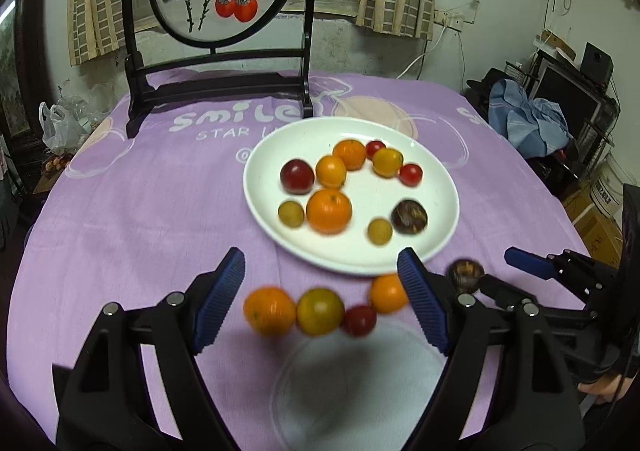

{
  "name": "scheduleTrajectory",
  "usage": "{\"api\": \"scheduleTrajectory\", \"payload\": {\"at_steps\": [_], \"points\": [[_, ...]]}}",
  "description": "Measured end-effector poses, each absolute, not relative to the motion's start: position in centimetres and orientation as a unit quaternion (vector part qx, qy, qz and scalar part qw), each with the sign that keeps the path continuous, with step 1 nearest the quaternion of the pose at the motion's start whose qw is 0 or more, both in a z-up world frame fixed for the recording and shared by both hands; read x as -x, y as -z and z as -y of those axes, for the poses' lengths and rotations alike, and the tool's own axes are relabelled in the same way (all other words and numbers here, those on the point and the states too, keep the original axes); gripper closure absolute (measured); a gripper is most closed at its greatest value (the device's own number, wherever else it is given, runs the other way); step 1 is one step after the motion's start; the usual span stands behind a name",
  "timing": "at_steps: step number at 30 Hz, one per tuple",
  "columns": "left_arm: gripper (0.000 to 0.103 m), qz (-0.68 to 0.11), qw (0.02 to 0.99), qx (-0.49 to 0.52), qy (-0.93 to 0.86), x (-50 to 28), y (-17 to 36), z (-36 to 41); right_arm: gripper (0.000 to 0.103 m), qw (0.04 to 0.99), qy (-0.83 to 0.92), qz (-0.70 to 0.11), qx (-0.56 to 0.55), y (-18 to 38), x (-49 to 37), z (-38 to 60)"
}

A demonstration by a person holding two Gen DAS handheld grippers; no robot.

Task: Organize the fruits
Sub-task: 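Grasp a dark brown fruit with the right gripper while the left grasps a mandarin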

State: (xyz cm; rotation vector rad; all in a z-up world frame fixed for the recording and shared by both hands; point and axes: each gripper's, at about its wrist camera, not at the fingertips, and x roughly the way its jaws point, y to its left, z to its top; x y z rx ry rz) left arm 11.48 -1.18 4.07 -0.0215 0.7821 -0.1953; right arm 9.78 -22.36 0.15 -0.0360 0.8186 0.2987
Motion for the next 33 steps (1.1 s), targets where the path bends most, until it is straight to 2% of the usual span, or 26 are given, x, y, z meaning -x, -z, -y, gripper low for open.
{"api": "scheduleTrajectory", "payload": {"at_steps": [12, 20, 32, 33], "points": [[0.022, -0.403, 0.909, 0.017, 0.103, -7.8, -0.8, -0.3, 0.053, 0.896, -0.132, -0.423, 0.012, 2.0, -6.7, 23.6], [0.022, -0.407, 0.905, -0.007, 0.120, -6.8, 0.5, 0.4, 0.054, 0.885, -0.114, -0.451, 0.030, 4.1, -8.3, 23.3], [0.022, -0.420, 0.900, -0.004, 0.115, -7.5, 1.3, -0.8, 0.054, 0.887, -0.093, -0.449, 0.053, 4.9, -13.4, 21.4], [0.022, -0.422, 0.899, -0.004, 0.112, -7.6, 1.4, -1.0, 0.057, 0.887, -0.091, -0.449, 0.047, 4.9, -13.5, 21.5]]}}
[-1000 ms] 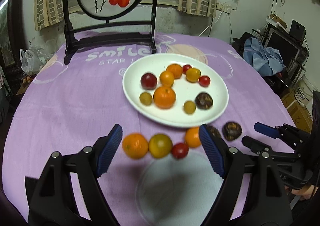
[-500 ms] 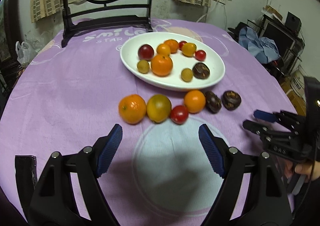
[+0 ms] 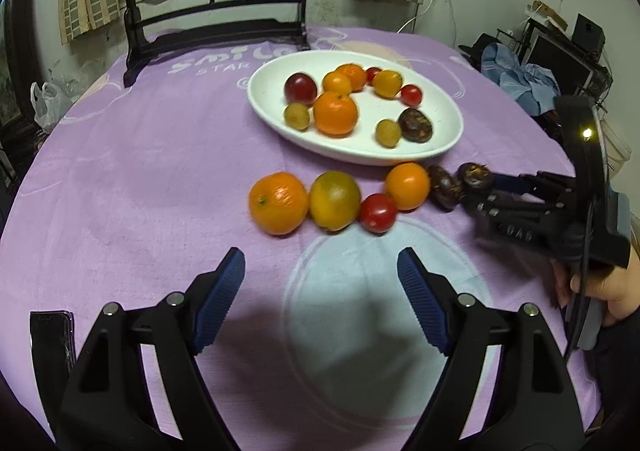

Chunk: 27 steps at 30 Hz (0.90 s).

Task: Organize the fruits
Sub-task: 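Grasp a dark brown fruit with the right gripper while the left grasps a mandarin, then carry the mandarin and brown fruit over the white plate and open both grippers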

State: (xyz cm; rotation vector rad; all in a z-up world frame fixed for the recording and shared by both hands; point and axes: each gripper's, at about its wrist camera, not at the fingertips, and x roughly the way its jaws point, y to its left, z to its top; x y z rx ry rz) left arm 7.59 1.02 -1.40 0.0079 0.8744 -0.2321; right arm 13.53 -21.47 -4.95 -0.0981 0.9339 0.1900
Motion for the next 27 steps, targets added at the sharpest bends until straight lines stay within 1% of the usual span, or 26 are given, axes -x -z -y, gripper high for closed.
{"api": "scheduleTrajectory", "payload": {"at_steps": [2, 11, 15, 21, 23, 24, 25, 26, 27], "points": [[0.022, -0.427, 0.898, 0.000, 0.106, -7.9, 1.5, -1.7, 0.058, 0.889, -0.091, -0.447, 0.044, 4.9, -13.5, 21.5], [0.023, -0.444, 0.892, -0.023, 0.079, -10.4, 3.0, -2.5, 0.058, 0.885, -0.116, -0.451, 0.018, 3.8, -11.5, 22.4], [0.033, -0.457, 0.886, -0.028, 0.073, -12.0, 4.0, -2.4, 0.058, 0.887, -0.126, -0.444, 0.008, 3.2, -10.5, 22.5], [0.035, -0.459, 0.885, -0.026, 0.069, -14.4, 4.7, -2.0, 0.058, 0.887, -0.140, -0.441, -0.002, 2.9, -10.1, 22.2], [0.038, -0.463, 0.883, -0.038, 0.072, -14.7, 4.9, -1.5, 0.058, 0.886, -0.145, -0.441, -0.001, 2.9, -10.0, 22.0], [0.043, -0.461, 0.883, -0.045, 0.075, -14.9, 5.0, -1.1, 0.058, 0.886, -0.147, -0.441, 0.000, 3.0, -10.0, 21.9], [0.054, -0.455, 0.886, -0.048, 0.082, -14.9, 5.0, -0.9, 0.058, 0.885, -0.148, -0.441, 0.000, 3.0, -9.9, 21.9], [0.060, -0.454, 0.885, -0.046, 0.094, -14.9, 4.9, -0.7, 0.058, 0.886, -0.149, -0.440, 0.000, 3.0, -9.9, 21.8], [0.059, -0.455, 0.885, -0.048, 0.091, -14.9, 4.8, -0.5, 0.058, 0.886, -0.150, -0.439, 0.000, 2.9, -9.8, 21.9]]}}
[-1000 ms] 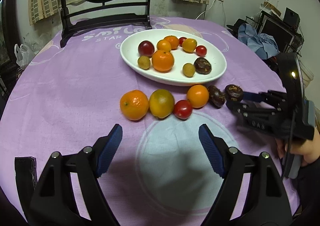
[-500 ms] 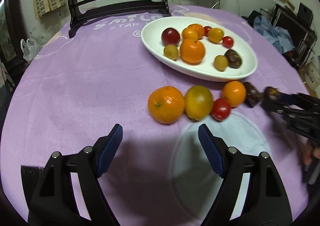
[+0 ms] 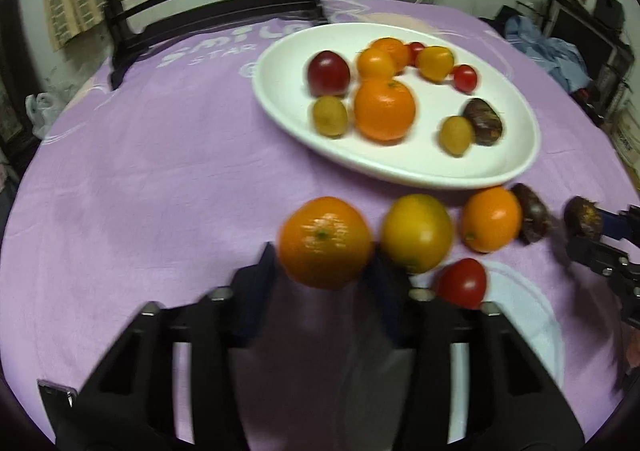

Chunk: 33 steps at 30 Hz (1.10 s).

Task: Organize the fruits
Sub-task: 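Carry the mandarin and brown fruit over the white plate and open both grippers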

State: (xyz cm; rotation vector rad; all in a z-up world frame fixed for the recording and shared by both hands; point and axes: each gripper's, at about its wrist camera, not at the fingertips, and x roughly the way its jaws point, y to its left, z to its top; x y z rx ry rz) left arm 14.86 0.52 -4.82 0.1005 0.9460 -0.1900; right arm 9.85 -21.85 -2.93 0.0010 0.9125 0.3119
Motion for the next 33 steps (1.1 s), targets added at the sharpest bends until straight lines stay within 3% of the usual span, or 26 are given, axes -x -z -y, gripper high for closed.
{"api": "scheduleTrajectory", "payload": {"at_steps": [17, 23, 33], "points": [[0.060, -0.381, 0.917, 0.000, 0.114, -11.7, -4.2, 0.4, 0.058, 0.909, -0.158, -0.385, 0.028, -1.8, -9.8, 20.6], [0.060, -0.405, 0.907, 0.020, 0.111, -15.7, -3.2, 2.6, 0.058, 0.917, -0.150, -0.368, 0.044, -2.6, -13.7, 19.2], [0.060, -0.426, 0.901, 0.021, 0.075, -21.7, -0.9, 4.1, 0.058, 0.908, -0.126, -0.396, 0.054, 0.7, -20.4, 18.3]]}}
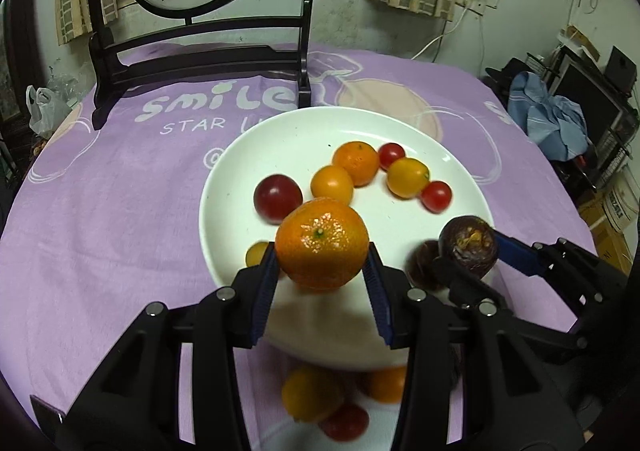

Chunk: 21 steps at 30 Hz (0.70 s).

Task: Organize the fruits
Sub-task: 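Carry the mandarin and brown fruit over the white plate and open both grippers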

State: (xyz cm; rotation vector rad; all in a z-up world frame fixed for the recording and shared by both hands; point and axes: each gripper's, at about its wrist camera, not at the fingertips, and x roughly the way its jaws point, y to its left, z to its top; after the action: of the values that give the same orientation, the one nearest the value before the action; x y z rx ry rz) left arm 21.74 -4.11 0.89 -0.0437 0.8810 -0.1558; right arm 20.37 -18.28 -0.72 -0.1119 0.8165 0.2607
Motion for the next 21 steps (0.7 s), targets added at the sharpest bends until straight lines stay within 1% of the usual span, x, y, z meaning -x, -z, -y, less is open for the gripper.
{"api": "scheduleTrajectory", "payload": {"at_steps": [3, 5, 6, 7, 8, 9, 14, 21], "points": [[0.060, -0.431, 0.899, 0.022, 0.070, -22.7, -0.3, 4.3, 0.058, 0.905, -0.127, -0.403, 0.058, 1.6, -21.5, 18.0], [0.059, -0.434, 0.898, 0.022, 0.066, -23.3, -0.1, 4.4, 0.055, 0.903, -0.124, -0.405, 0.064, 2.0, -21.9, 17.8], [0.055, -0.434, 0.899, 0.024, 0.063, -23.4, 0.0, 4.4, 0.055, 0.905, -0.119, -0.403, 0.070, 2.0, -21.9, 17.7], [0.035, -0.431, 0.900, 0.028, 0.061, -23.5, 0.0, 4.4, 0.054, 0.905, -0.119, -0.402, 0.071, 2.0, -21.9, 17.7], [0.027, -0.427, 0.902, 0.030, 0.057, -23.5, -0.2, 4.3, 0.054, 0.904, -0.120, -0.404, 0.070, 2.0, -21.9, 17.7], [0.022, -0.416, 0.908, 0.031, 0.050, -23.2, -0.5, 4.2, 0.053, 0.904, -0.120, -0.404, 0.069, 2.0, -21.8, 17.8], [0.022, -0.404, 0.913, 0.032, 0.052, -22.3, -1.5, 3.9, 0.054, 0.905, -0.126, -0.402, 0.061, 1.2, -20.4, 18.5], [0.020, -0.395, 0.917, 0.024, 0.052, -18.8, -2.2, 3.9, 0.053, 0.907, -0.130, -0.399, 0.044, 0.3, -17.1, 19.6]]}}
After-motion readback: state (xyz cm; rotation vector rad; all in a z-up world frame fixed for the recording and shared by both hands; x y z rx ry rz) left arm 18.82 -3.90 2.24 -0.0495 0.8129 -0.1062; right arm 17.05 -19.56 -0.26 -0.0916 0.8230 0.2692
